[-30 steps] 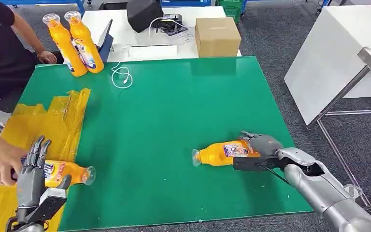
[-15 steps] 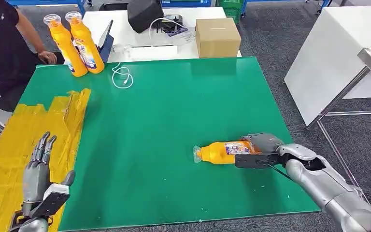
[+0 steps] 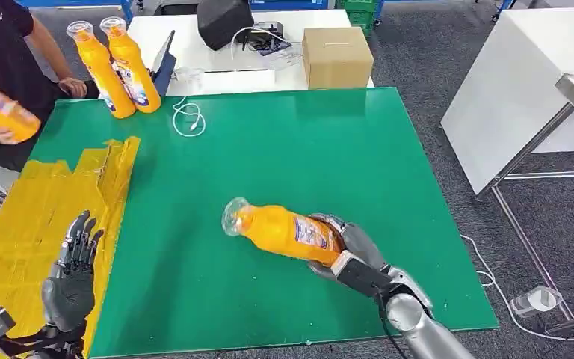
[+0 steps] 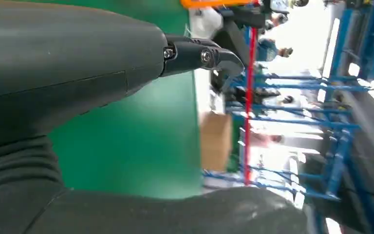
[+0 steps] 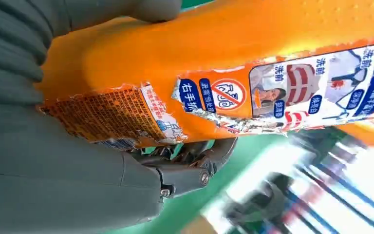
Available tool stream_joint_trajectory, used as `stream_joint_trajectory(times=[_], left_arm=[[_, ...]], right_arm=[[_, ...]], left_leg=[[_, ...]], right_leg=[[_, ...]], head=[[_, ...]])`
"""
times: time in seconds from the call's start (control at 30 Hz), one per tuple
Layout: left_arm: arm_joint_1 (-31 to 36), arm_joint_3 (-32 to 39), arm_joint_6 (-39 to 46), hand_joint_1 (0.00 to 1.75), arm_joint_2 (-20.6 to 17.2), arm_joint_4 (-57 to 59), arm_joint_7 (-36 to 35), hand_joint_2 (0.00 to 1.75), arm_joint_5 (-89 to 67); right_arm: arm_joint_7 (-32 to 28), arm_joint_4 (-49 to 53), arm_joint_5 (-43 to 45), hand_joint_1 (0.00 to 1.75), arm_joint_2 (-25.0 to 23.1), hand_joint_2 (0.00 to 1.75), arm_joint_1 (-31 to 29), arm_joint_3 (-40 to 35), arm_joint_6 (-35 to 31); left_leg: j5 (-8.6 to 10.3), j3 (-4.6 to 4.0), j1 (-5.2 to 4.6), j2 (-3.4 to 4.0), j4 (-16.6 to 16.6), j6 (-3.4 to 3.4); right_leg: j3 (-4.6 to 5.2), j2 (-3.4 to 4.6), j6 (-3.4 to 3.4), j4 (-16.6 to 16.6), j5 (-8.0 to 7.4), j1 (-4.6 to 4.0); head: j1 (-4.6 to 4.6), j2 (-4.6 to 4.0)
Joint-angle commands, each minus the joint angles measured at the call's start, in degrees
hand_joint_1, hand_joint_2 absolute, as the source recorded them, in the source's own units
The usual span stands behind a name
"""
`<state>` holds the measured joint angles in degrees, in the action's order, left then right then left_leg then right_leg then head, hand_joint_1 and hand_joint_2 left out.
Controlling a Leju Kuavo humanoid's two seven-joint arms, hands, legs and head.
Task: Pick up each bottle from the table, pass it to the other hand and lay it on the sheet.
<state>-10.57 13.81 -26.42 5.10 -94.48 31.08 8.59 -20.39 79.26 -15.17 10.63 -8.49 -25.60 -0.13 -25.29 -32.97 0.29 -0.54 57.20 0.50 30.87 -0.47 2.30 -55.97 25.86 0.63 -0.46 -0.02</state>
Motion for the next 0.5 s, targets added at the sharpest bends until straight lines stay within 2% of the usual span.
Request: stream_joint_trajectory(times=[0.03, 0.13, 0.3, 0.4, 0.5], left_arm=[[-1.25, -1.61, -0.72, 0.0, 4.8, -5.59, -0.93, 1.75, 2.47], [-1.19, -7.22, 2.07, 0.0, 4.89, -6.94, -1.0, 1.75, 2.72], [0.35, -14.15, 3.91, 0.0, 3.6, -5.96, -0.54, 1.75, 3.24], [0.8, -16.11, 4.23, 0.0, 3.55, -5.45, -0.6, 1.75, 3.25], [0.76, -16.1, 4.22, 0.0, 3.48, -5.45, -0.6, 1.75, 3.25]], right_arm=[[-6.09, 12.3, 5.19, 1.75, -10.73, 1.75, 5.26, 9.77, 2.69], [-5.33, 13.26, 5.6, 1.75, -12.72, 1.75, 4.4, 6.73, 2.89], [-2.29, 4.25, 3.99, 1.75, -16.2, 1.75, -1.62, -0.74, 3.4], [-1.7, 0.03, 3.54, 1.75, -17.73, 1.75, -3.86, -3.12, 2.85], [-1.7, -0.01, 3.54, 1.75, -17.61, 1.75, -3.83, -3.08, 2.85]], left_leg=[[-0.07, 0.01, -0.02, 0.13, 0.01, 0.02], [-0.07, -0.09, -0.01, 0.13, 0.06, 0.0], [-0.06, 0.05, -0.03, 0.22, 0.02, -0.03], [-0.03, 0.02, -0.09, 0.25, -0.03, -0.01], [-0.06, 0.16, -0.05, 0.28, -0.06, -0.03]], right_leg=[[-0.02, 0.1, -0.02, 0.01, 0.04, 0.02], [0.06, 0.1, -0.05, -0.02, 0.03, 0.05], [-0.04, 0.18, -0.09, 0.06, -0.02, 0.07], [0.0, 0.22, -0.03, 0.05, -0.06, 0.13], [-0.12, 0.26, -0.09, 0.11, -0.05, 0.07]], head=[[-0.02, 0.0], [0.0, 0.0], [-0.02, 0.0], [0.0, 0.0], [-0.02, 0.0]])
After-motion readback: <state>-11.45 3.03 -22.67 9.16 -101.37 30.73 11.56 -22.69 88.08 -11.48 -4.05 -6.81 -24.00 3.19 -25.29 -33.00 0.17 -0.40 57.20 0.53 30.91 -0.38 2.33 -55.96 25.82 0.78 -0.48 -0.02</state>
